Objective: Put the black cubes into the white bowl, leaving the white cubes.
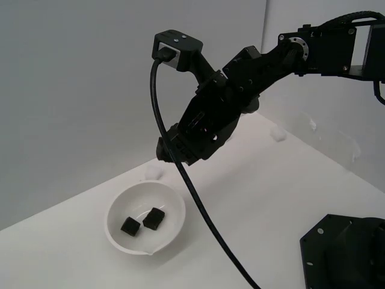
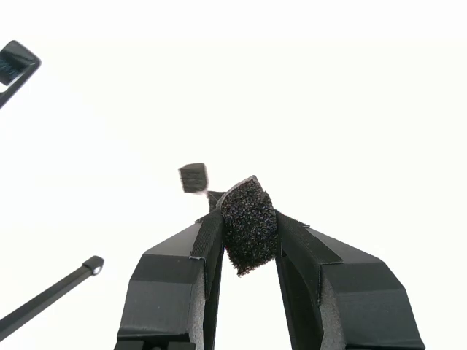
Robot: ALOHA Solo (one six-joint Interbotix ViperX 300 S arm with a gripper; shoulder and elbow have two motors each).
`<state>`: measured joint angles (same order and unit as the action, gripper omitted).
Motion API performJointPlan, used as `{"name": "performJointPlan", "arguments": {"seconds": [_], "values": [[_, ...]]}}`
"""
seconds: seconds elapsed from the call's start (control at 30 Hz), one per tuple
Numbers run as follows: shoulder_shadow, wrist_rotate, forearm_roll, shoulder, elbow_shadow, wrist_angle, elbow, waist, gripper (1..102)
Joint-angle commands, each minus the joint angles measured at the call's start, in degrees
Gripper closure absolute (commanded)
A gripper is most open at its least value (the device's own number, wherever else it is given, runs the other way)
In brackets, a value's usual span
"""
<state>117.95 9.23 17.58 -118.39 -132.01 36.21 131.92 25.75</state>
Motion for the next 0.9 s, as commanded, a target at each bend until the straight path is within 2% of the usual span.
{"name": "performJointPlan", "arguments": {"seconds": [0.0, 0.13, 0.33, 0.43, 0.47, 0.57, 0.63, 0.7, 0.8, 0.87], "values": [[0.70, -0.26, 1.32, -0.35, 1.85, 0.00, -1.41, 1.67, 100], [-0.53, -0.18, 2.11, 0.79, 2.02, -1.23, -1.67, 3.43, 100], [-3.52, -0.18, 3.25, 3.78, 2.20, -5.80, -1.67, 6.50, 100], [-4.57, -0.18, 3.87, 4.83, 2.20, -6.94, -1.76, 7.29, 97], [-4.92, -0.18, 4.04, 5.19, 2.20, -7.38, -1.67, 7.47, 91], [-5.80, -0.18, 5.19, 6.15, 2.20, -7.73, -1.76, 7.65, 57], [-6.50, -0.18, 5.63, 6.77, 2.11, -7.82, -1.67, 7.56, 39], [-6.94, -0.18, 5.71, 7.21, 2.11, -7.82, -1.67, 7.65, 32], [-7.21, -0.18, 5.80, 7.47, 2.11, -7.82, -1.67, 7.73, 30], [-7.12, -0.18, 5.89, 7.47, 2.11, -7.82, -1.67, 7.82, 24]]}}
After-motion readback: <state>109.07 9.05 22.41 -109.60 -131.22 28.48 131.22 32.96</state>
